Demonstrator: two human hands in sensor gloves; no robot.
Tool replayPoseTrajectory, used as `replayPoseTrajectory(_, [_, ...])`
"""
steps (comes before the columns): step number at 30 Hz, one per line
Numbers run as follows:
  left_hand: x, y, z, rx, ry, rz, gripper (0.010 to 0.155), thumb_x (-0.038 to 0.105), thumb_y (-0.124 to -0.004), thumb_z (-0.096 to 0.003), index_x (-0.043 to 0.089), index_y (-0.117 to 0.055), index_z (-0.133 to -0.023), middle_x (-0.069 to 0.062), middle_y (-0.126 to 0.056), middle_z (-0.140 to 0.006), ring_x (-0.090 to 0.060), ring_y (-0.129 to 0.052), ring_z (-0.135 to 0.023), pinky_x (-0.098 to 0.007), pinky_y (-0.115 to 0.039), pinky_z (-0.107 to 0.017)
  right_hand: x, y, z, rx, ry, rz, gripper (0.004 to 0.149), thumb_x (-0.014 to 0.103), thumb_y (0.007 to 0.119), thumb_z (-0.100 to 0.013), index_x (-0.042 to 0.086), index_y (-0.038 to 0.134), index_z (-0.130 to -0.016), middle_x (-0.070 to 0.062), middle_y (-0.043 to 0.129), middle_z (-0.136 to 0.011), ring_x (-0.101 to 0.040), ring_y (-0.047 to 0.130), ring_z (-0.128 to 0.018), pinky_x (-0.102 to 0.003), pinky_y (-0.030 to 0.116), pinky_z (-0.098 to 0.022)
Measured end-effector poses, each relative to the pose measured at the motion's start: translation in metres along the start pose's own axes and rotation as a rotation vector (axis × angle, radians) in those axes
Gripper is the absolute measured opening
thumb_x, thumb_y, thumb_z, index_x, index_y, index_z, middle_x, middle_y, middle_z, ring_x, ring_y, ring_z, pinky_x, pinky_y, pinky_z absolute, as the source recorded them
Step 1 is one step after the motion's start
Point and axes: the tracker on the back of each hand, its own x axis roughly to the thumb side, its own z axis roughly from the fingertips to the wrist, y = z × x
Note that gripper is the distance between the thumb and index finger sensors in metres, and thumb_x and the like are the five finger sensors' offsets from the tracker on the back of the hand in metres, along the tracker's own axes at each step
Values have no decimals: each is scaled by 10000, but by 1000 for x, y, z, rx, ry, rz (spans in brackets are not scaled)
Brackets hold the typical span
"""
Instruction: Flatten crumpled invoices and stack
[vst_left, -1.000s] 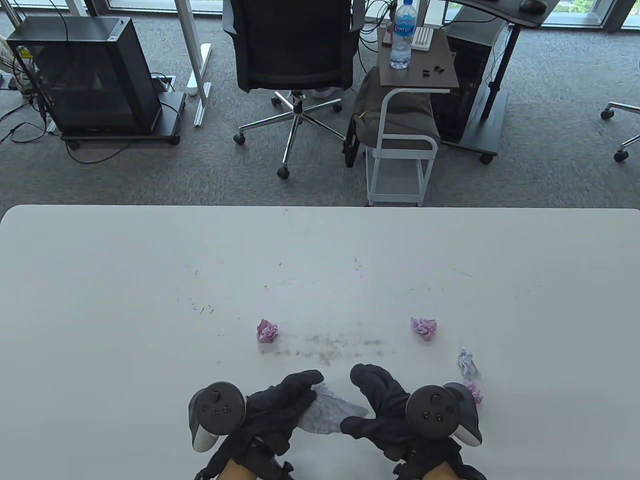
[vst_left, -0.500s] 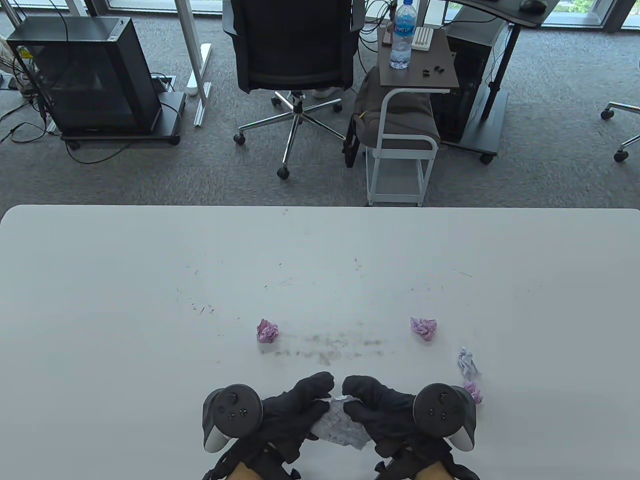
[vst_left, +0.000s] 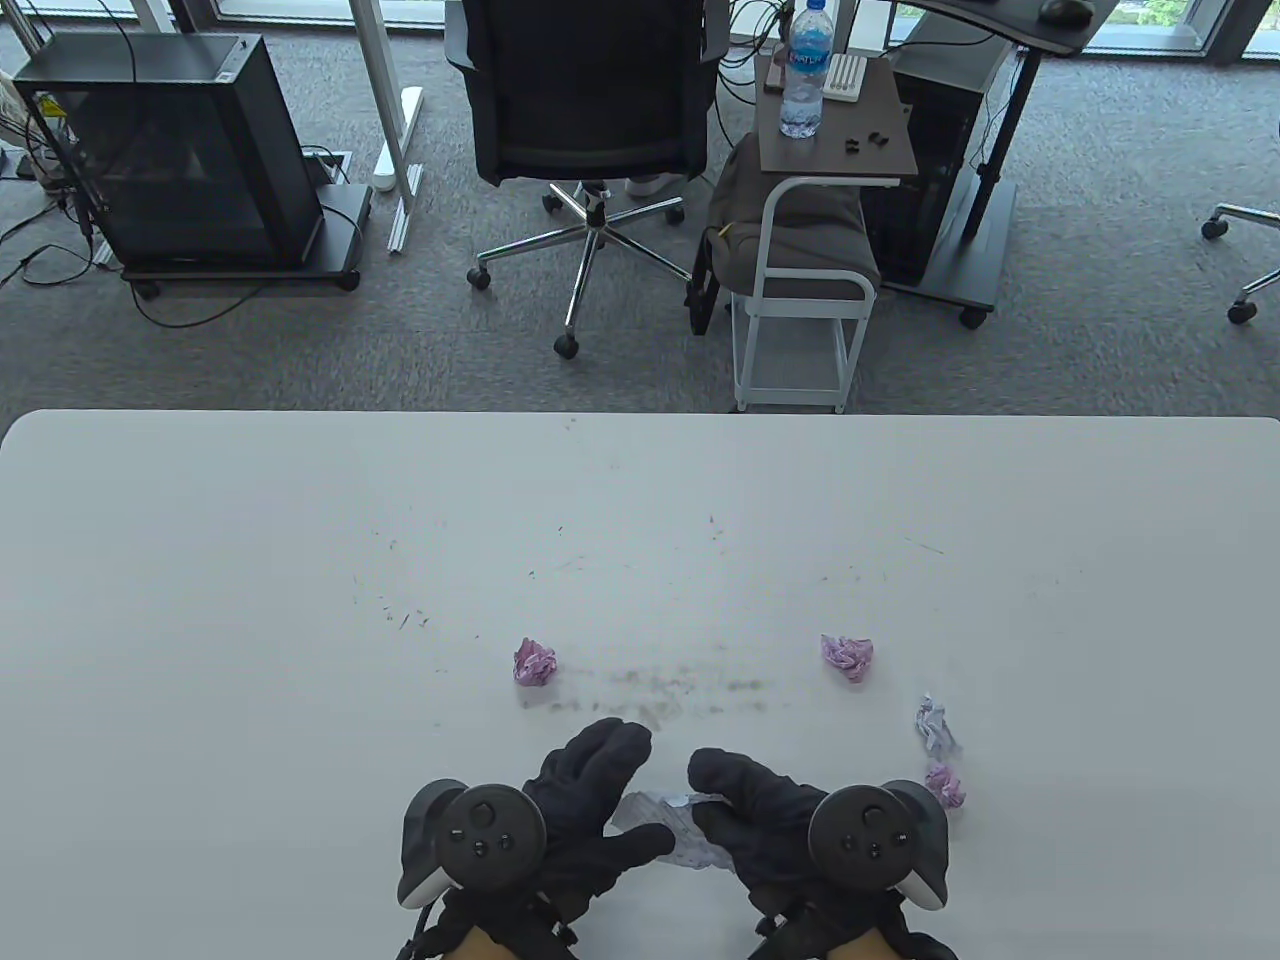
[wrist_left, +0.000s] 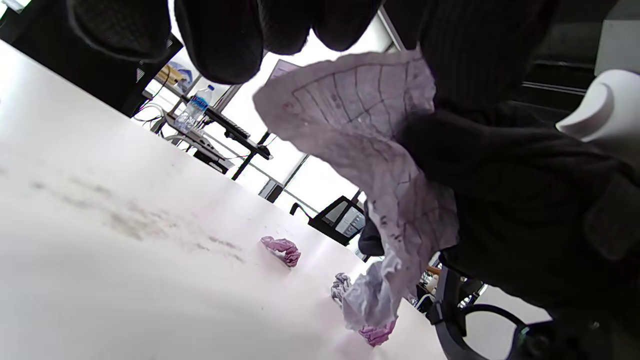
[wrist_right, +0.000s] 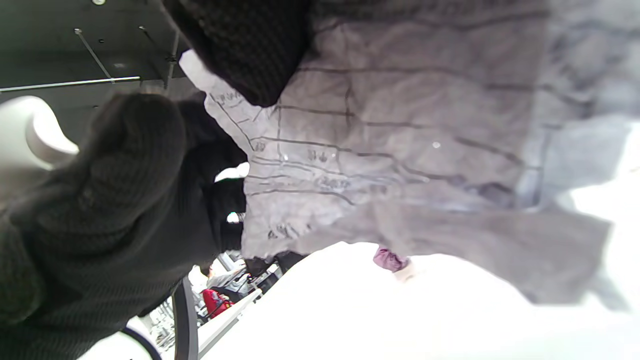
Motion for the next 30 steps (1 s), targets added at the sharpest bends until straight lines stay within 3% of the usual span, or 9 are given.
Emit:
replayPoseTrajectory(2, [8, -1, 0, 53, -7, -38, 697, 462, -839, -516, 97, -615, -1067, -201, -547, -1072, -485, -759, -870, -668, -670, -592, 6, 5, 0, -1, -23, -16, 488, 235, 822, -499, 119, 619, -928, -119, 896, -734, -275, 968, -505, -498, 870, -407])
replayPoseTrajectory(5, [6, -1, 1, 124, -12, 48, 467, 345, -751, -574, 109, -718, -977, -193, -669, -1000, -444, -845, -802, -640, -709, -574, 10, 8, 0, -16, -22, -16, 525, 239, 827, -494, 100, 589, -941, -118, 881, -741, -273, 962, -509, -500, 866, -410])
replayPoseTrajectory(8, [1, -1, 1, 135, -37, 161, 419, 312, -728, -583, 129, -719, -960, -201, -705, -973, -413, -907, -726, -628, -725, -562, 7, 11, -2, 19, 13, -15, 631, 256, 835, -490, 69, 495, -988, -108, 843, -762, -264, 944, -526, -505, 858, -424])
replayPoseTrajectory(12, [2, 2, 1, 159, -33, 94, 416, 300, -727, -574, 132, -721, -955, -152, -869, -773, -176, -984, -304, -494, -848, -442, 1, 14, -3, 66, 54, -61, 595, 267, 847, -491, 134, 551, -990, -97, 825, -745, -247, 916, -511, -521, 847, -432])
replayPoseTrajectory(14, [2, 2, 2, 155, -30, 97, 415, 293, -736, -572, 129, -730, -953, -124, -898, -689, -147, -961, -210, -457, -870, -390, -5, 14, -3, 103, 89, -99, 495, 287, 854, -491, 177, 659, -933, -83, 822, -733, -240, 908, -507, -523, 844, -439])
replayPoseTrajectory(17, [0, 5, 3, 160, -17, 70, 413, 292, -740, -572, 129, -739, -952, -109, -912, -629, -126, -950, -167, -433, -883, -356, -14, 12, -1, 98, 129, -242, 398, 311, 852, -498, 206, 739, -865, -102, 814, -756, -282, 899, -547, -555, 822, -457])
replayPoseTrajectory(21, [-9, 4, 3, 151, 9, 133, 418, 301, -738, -576, 126, -740, -955, -101, -920, -594, -121, -947, -147, -421, -885, -342, -22, 12, -2, 184, 153, -391, 400, 316, 844, -512, 136, 729, -850, -276, 743, -904, -427, 876, -681, -585, 800, -475])
replayPoseTrajectory(24, [-15, 3, 2, 127, 32, 159, 416, 307, -740, -575, 127, -747, -949, -98, -923, -589, -117, -947, -144, -416, -886, -341, -26, 14, -3, 292, 170, -379, 419, 305, 840, -520, 103, 695, -856, -284, 825, -858, -402, 959, -606, -550, 852, -433])
replayPoseTrajectory(30, [-31, 5, 7, 165, 110, 223, 415, 313, -730, -583, 123, -743, -951, -96, -924, -586, -116, -950, -142, -410, -888, -338, -34, 5, -2, 199, 201, -306, 449, 262, 845, -510, 110, 634, -876, -204, 907, -749, -317, 1022, -499, -487, 904, -369])
